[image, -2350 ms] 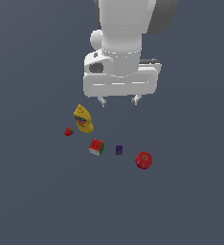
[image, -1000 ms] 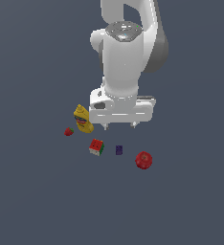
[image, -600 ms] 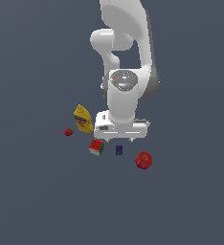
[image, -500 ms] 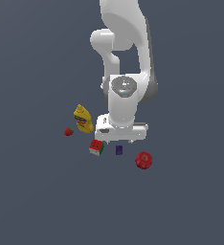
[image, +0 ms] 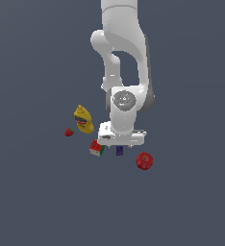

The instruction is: Pick up a designated object from a clutter of objects.

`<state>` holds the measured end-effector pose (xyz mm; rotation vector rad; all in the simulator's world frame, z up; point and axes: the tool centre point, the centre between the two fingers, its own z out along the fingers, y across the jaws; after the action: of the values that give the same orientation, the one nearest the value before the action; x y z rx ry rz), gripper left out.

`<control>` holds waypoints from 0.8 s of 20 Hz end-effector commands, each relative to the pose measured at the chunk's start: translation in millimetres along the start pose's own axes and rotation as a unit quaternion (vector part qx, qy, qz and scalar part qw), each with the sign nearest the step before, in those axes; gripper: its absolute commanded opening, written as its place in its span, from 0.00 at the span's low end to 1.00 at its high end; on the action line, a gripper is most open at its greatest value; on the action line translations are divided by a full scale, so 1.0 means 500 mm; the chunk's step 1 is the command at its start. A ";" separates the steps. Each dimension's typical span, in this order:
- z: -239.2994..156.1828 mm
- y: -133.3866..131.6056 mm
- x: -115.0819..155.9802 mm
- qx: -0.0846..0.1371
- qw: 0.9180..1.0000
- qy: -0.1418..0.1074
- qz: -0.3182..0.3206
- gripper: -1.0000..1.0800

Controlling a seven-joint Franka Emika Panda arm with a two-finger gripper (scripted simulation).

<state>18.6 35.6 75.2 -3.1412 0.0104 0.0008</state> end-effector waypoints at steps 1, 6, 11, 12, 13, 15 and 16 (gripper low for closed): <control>0.006 0.000 -0.001 0.000 1.000 0.000 0.001 0.96; 0.014 0.000 -0.001 0.000 1.000 0.000 0.000 0.96; 0.057 0.000 -0.003 0.000 1.000 0.000 0.000 0.96; 0.068 0.000 -0.003 0.000 1.000 0.000 0.000 0.96; 0.078 0.000 -0.003 0.000 1.000 0.000 0.000 0.96; 0.093 0.000 -0.003 0.000 1.000 0.000 0.000 0.96; 0.098 0.000 -0.003 0.000 1.000 0.000 0.000 0.96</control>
<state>16.8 35.6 31.2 -3.1416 0.0116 0.0026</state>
